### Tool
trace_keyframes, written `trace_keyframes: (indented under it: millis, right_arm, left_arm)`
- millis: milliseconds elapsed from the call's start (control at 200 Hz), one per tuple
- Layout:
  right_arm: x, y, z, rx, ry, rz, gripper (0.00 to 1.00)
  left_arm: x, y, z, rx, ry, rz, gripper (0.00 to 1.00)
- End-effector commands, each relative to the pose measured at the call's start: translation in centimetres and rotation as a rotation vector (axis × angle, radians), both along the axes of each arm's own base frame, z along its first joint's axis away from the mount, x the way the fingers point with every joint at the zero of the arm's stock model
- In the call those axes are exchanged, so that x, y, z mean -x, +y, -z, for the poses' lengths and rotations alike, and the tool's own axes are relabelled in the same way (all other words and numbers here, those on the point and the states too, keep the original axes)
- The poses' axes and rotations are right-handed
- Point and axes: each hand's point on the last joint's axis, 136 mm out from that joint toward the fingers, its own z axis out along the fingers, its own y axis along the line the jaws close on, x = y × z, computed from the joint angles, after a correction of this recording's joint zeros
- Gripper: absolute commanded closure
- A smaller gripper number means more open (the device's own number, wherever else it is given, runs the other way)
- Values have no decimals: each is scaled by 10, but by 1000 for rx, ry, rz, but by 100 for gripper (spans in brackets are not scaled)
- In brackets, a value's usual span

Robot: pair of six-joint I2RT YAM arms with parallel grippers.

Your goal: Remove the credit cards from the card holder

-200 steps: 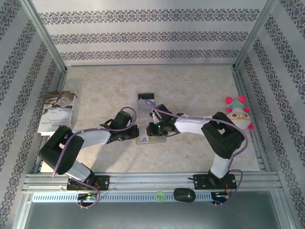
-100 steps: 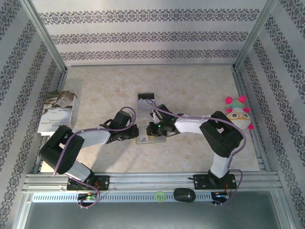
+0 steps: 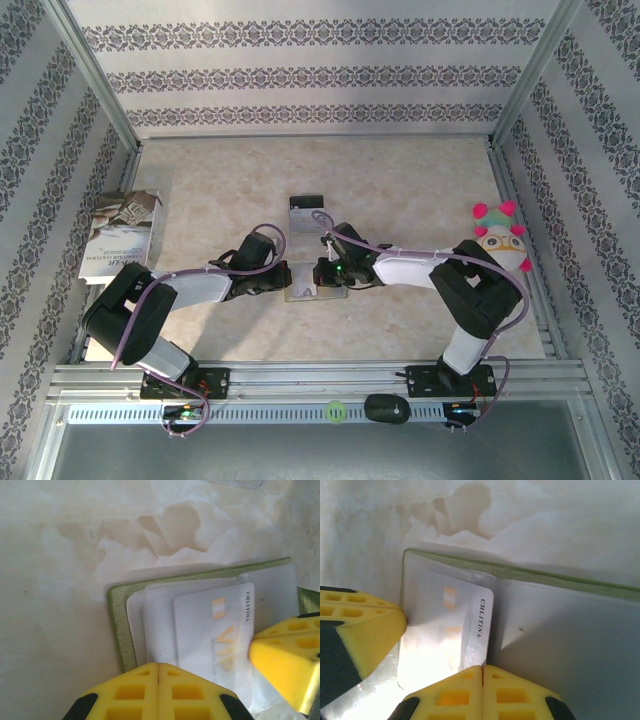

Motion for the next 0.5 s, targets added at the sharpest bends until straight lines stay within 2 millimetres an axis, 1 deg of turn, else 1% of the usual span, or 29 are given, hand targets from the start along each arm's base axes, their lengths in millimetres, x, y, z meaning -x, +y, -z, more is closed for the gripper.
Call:
trace_keyframes:
  millis: [0,70,130,250,495]
  right_arm:
    - [3,-19,4,86,-19,40,100]
    - [4,-24,1,107,-29,49,100]
    - [3,-28,-5,124,-50,56,100]
    - [4,-30,-16,144,-76,52,100]
    - [4,-33,-30,216,-133,32,100]
  left_arm:
    - [17,14,22,-51,80,-10,100]
    - [17,14,21,-50,80,-11,100]
    - [17,14,21,-50,78,-13,100]
    - [16,14,20,-48,77,-11,100]
    - [14,12,16,-40,66,-8,100]
